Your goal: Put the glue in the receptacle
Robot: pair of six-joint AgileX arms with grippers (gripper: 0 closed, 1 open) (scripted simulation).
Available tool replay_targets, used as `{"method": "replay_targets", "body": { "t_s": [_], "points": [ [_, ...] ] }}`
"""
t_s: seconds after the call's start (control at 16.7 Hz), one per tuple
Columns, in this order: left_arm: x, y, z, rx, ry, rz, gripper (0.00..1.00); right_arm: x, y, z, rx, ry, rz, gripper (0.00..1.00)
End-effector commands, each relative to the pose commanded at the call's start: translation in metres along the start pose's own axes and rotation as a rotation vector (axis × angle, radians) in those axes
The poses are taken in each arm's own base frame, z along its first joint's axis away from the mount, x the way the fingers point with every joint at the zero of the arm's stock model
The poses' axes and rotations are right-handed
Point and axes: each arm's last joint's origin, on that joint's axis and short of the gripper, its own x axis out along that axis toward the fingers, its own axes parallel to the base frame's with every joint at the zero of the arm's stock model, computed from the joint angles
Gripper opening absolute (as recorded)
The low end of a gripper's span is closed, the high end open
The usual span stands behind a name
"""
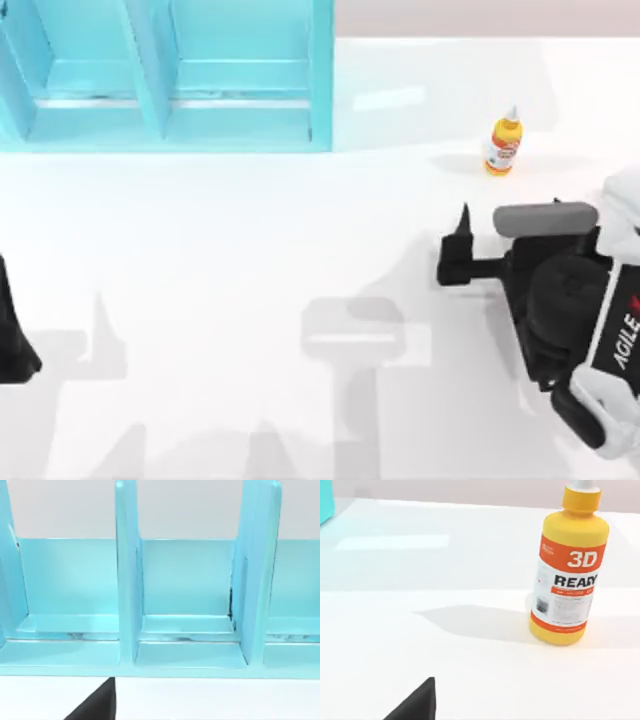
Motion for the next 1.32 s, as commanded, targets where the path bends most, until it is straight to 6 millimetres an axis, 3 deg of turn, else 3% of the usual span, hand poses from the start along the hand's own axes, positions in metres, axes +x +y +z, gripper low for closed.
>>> {"method": "replay_targets", "body": {
  "t_s": [0.48, 0.96, 1.32],
  "points": [
    [0.0, 0.0, 0.0, 0.0, 0.0, 0.0, 1.0, 0.025, -0.004, -0.025, 0.029, -0.132, -0.032, 1.0],
    [0.0, 0.0, 0.0, 0.0, 0.0, 0.0, 1.0, 0.023, 0.002, -0.028, 0.046, -0.105, -0.007, 1.0],
    [0.0, 0.0, 0.0, 0.0, 0.0, 0.0, 1.0, 0.057, 0.0, -0.02, 0.031, -0.141, -0.035, 1.0]
  ]
}}
